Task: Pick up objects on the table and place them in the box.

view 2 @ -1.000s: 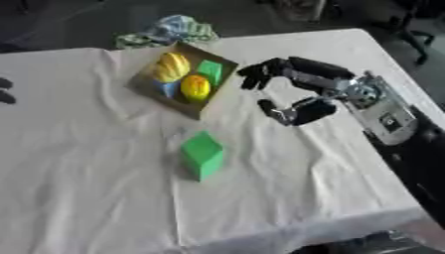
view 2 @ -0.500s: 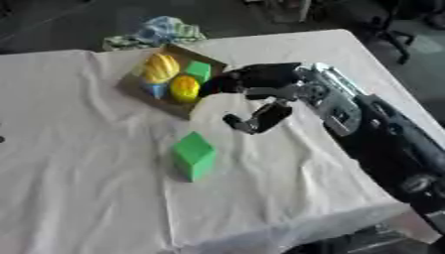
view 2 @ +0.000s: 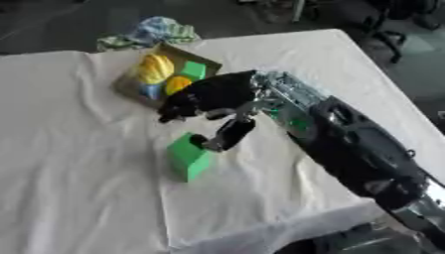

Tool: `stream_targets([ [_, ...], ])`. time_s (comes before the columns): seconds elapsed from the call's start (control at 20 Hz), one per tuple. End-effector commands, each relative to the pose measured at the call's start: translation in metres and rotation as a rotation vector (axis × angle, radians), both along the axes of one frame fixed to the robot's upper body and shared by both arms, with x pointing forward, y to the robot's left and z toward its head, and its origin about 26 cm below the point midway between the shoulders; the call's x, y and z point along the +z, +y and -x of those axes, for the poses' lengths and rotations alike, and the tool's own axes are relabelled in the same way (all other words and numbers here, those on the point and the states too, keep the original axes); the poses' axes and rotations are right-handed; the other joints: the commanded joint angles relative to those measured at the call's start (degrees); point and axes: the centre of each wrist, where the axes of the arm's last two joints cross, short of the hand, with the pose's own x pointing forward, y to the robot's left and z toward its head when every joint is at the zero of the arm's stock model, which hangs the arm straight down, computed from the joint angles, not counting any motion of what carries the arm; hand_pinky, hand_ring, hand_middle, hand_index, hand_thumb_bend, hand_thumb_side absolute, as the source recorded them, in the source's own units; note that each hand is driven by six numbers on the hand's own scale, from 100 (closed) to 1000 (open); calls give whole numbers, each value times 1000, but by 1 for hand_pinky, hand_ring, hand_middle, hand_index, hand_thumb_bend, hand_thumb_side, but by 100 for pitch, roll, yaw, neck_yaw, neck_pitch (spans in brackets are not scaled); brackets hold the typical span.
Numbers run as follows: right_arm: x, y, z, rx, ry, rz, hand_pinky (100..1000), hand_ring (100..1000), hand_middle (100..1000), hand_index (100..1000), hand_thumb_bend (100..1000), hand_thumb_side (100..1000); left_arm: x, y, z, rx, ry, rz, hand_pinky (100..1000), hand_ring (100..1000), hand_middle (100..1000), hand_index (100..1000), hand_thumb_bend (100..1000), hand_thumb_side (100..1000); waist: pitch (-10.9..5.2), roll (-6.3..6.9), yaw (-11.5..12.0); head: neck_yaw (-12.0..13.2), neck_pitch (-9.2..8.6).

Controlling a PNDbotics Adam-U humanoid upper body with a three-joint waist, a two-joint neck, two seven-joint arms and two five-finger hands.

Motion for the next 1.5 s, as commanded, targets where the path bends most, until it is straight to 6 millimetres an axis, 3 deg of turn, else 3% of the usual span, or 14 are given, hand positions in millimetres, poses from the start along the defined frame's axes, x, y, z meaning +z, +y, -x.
stream_targets([
  [0.05,5,-1,3,179,-28,251,901,990,970,1000,100,532,3,-1,1,-13,-6,-15,688,568,597,834,100,910,-78,-84,-9,-26,-20],
  [0.45,-22,-13,-3,125,48,270,913,997,981,1000,100,683,2,-2,1,-34,-1,-20,688,568,598,839,100,917,-74,-60,-8,-69,-20],
  [0.65,-30,-12,-8,107,56,286,913,995,976,1000,100,707,3,-4,0,-42,-3,-21,688,568,598,839,100,919,-55,-44,-9,-94,-20],
  [0.95,-31,-9,-12,96,35,273,917,996,976,1000,100,629,4,-4,1,-48,-5,-24,688,569,598,840,100,920,-31,-30,-4,-106,-20],
  [1.2,-16,-12,-11,97,-24,225,923,996,975,1000,100,545,4,-4,1,-48,-5,-26,688,569,598,840,100,920,-37,-34,-4,-119,-20],
  [1.5,-5,-17,-8,106,-56,192,923,994,973,1000,100,532,3,-4,1,-53,-3,-27,689,570,599,842,100,921,-60,-52,2,-141,-20],
])
